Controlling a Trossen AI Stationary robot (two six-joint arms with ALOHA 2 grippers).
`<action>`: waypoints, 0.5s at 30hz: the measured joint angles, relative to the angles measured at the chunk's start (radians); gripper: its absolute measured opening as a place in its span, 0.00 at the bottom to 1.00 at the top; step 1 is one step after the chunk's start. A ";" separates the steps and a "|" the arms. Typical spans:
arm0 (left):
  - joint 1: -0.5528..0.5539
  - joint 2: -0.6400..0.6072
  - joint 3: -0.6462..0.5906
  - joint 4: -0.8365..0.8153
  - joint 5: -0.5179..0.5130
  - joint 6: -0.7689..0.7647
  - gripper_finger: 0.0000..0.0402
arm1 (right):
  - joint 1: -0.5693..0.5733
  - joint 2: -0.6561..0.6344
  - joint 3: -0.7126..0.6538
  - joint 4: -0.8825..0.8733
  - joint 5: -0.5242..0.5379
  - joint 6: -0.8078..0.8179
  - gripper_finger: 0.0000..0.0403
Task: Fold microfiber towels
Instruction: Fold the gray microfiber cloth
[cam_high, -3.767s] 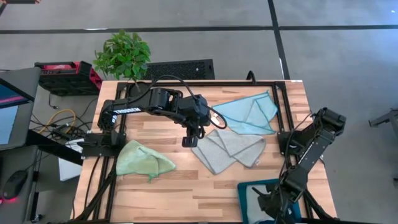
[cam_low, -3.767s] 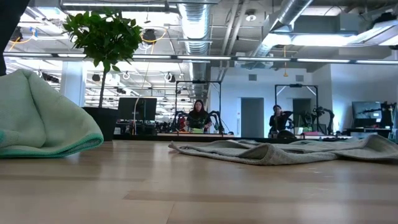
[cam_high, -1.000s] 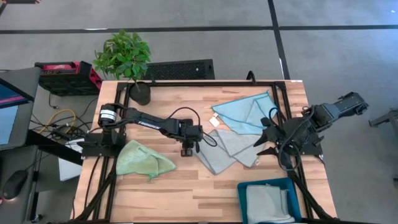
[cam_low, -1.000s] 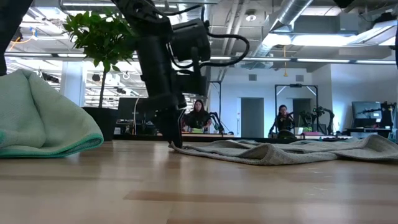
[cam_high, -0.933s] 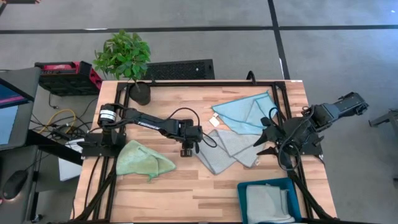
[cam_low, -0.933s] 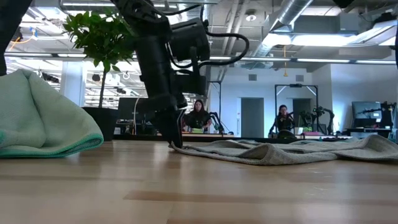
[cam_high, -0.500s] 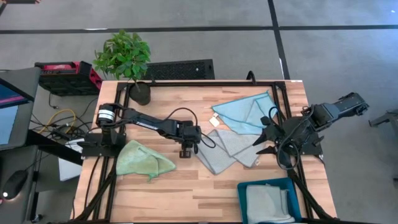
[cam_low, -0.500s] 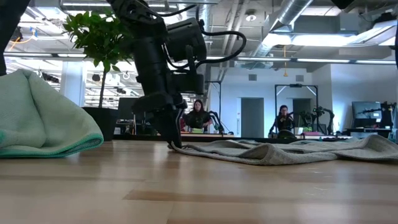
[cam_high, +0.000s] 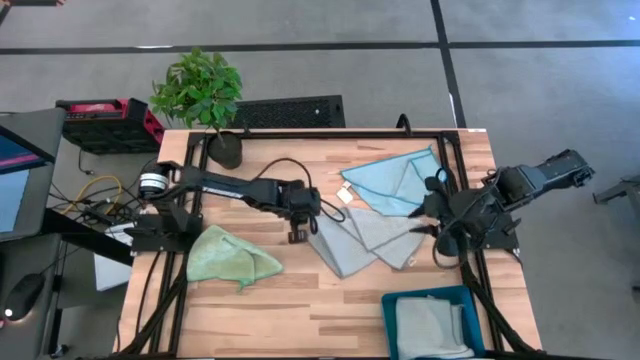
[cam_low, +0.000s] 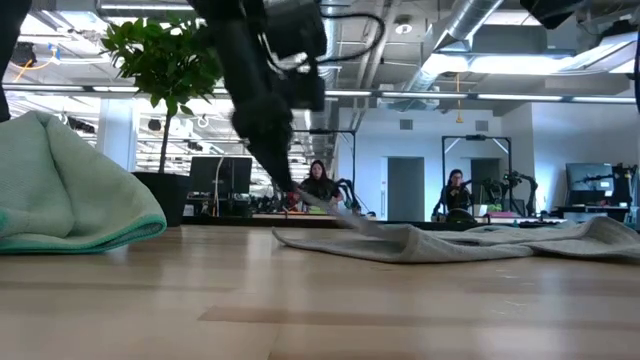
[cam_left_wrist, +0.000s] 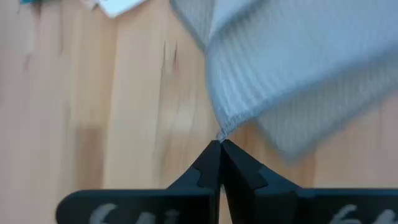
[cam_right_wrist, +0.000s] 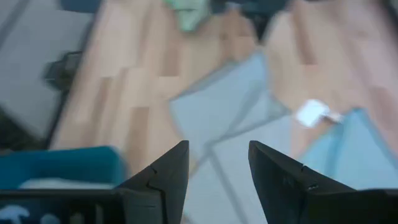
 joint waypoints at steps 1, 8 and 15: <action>-0.001 -0.008 0.015 -0.035 -0.010 0.010 0.00 | -0.008 0.006 0.000 -0.002 0.022 0.000 0.47; -0.026 -0.092 0.156 -0.192 -0.034 0.062 0.00 | -0.083 0.072 -0.039 0.034 0.050 -0.039 0.47; -0.081 -0.106 0.356 -0.351 -0.087 0.165 0.00 | -0.164 0.179 -0.040 0.251 0.050 -0.210 0.46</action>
